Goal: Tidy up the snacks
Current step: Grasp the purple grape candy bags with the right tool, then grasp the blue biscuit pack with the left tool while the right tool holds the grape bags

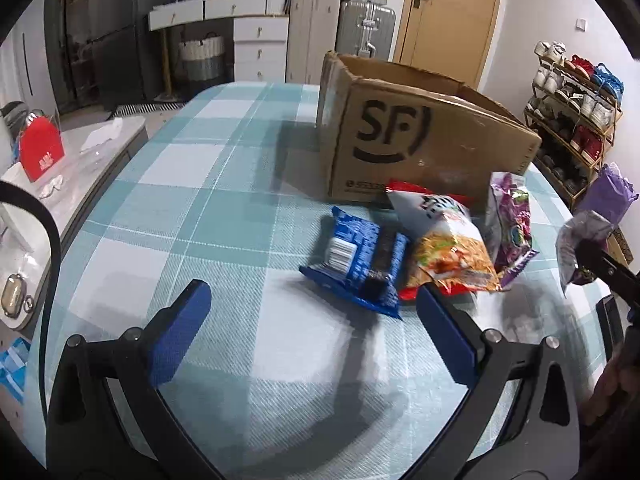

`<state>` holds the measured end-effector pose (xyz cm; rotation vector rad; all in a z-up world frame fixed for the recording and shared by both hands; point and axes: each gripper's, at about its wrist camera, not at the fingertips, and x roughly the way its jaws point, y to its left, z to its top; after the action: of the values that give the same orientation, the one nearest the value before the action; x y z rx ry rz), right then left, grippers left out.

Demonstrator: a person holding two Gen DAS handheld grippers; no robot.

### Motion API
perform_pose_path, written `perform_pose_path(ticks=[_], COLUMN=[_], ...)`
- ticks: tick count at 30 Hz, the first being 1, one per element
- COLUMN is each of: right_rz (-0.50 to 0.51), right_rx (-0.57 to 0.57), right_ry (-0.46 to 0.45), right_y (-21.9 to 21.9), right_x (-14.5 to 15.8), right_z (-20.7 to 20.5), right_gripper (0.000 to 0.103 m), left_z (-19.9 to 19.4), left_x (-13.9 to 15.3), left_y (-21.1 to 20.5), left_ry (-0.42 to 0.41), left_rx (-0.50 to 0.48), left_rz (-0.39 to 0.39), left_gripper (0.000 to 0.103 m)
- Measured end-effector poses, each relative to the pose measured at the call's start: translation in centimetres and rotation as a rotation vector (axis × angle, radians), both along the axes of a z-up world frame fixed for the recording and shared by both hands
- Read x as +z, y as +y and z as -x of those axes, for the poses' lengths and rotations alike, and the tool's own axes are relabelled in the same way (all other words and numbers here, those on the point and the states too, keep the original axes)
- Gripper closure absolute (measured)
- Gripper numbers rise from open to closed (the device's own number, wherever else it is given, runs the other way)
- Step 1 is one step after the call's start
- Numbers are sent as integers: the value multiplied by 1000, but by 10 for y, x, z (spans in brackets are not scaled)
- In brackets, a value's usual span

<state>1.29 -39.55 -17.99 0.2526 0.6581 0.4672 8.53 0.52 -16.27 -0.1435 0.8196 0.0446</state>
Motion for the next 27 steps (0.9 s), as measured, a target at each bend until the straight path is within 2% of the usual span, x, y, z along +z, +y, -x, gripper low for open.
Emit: perform_pose_path(ticks=[3, 7, 12, 16, 27], right_rz=[-26, -42, -57, -76, -83], right_rx=[-2, 4, 4, -2, -3], right_ry=[4, -10, -20, -10, -18], right_y=[-4, -6, -9, -11, -11], right_x=[-1, 1, 2, 2, 1], right_z=[0, 3, 5, 4, 3], right_gripper=[45, 44, 44, 44, 43], left_z=[-15, -40, -60, -70, -88], left_x=[3, 0, -10, -19, -26], left_y=[7, 5, -4, -9, -18], left_ry=[20, 94, 158, 197, 212], left_rx=[-8, -16, -40, -63, -89], left_rz=[12, -8, -41, -40, -100], left_gripper=[1, 1, 1, 1, 1])
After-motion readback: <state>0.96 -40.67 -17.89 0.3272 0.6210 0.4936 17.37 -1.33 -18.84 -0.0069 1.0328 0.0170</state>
